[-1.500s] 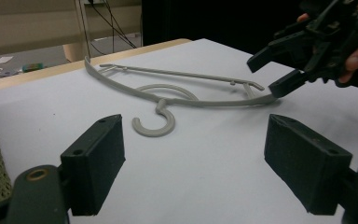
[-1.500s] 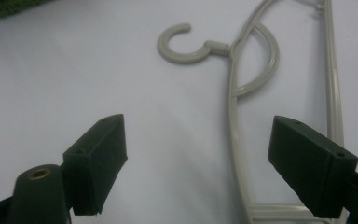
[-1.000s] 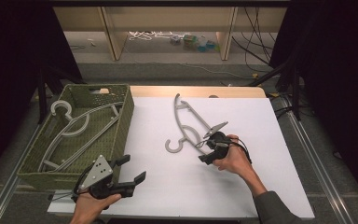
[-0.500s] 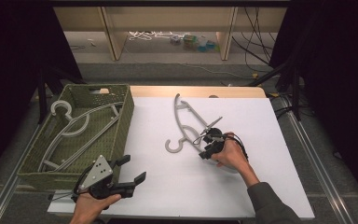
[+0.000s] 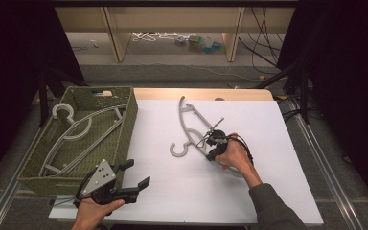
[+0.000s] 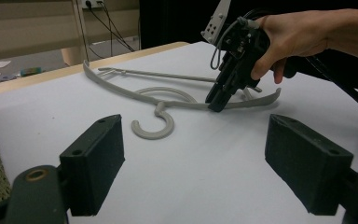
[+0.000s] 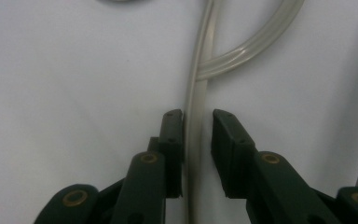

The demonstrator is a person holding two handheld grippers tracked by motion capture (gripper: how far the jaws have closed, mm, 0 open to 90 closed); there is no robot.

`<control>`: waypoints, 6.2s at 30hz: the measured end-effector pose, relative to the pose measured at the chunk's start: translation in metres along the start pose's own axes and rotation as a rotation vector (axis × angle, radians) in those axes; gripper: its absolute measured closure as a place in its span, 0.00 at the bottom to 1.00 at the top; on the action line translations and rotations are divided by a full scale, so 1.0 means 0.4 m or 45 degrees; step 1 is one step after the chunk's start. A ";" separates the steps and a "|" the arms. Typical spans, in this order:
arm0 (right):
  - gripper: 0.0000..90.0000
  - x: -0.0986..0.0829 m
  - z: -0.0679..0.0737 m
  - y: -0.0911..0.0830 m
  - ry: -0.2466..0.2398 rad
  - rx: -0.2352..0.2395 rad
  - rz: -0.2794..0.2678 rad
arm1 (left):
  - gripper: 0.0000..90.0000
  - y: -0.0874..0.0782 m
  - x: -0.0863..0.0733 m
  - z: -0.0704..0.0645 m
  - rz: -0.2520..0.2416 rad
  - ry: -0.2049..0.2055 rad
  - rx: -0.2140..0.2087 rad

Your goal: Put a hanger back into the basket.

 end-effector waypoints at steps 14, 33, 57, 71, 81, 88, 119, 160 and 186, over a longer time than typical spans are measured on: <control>0.90 0.009 0.004 0.001 -0.028 -0.036 0.036 | 0.22 0.001 -0.001 -0.001 0.010 -0.003 0.007; 0.92 -0.030 0.007 -0.073 -0.135 0.075 -0.063 | 0.23 0.006 0.000 0.004 0.031 0.054 0.033; 0.92 -0.160 0.102 -0.190 -0.308 0.197 -0.182 | 0.26 0.099 0.094 0.008 0.234 0.320 0.146; 0.92 -0.188 0.156 -0.206 -0.396 0.247 -0.189 | 0.32 0.180 0.135 0.001 0.417 0.675 0.094; 0.92 -0.178 0.181 -0.204 -0.454 0.279 -0.177 | 0.36 0.196 0.136 -0.006 0.404 0.809 0.008; 0.92 -0.175 0.200 -0.212 -0.479 0.299 -0.178 | 0.38 0.200 0.128 -0.010 0.433 0.916 -0.001; 0.89 -0.181 0.190 -0.224 -0.559 0.344 -0.223 | 0.87 0.197 0.102 -0.058 0.504 1.264 -0.216; 0.20 -0.219 0.159 -0.343 0.052 -0.188 -0.990 | 0.88 0.101 0.191 0.063 0.354 0.145 -0.261; 0.19 -0.282 0.214 -0.243 0.114 -0.171 -1.099 | 0.88 -0.068 0.302 0.086 0.123 -0.046 -0.329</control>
Point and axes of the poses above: each handheld gripper's, and its own axes: y roughly forward along the jaws, x roughly out of its top, z roughly to its left, the point moved 3 cm from there along y, roughly forward along the jaws, and after that the axes turned 12 degrees about z, right-handed, at the moved point
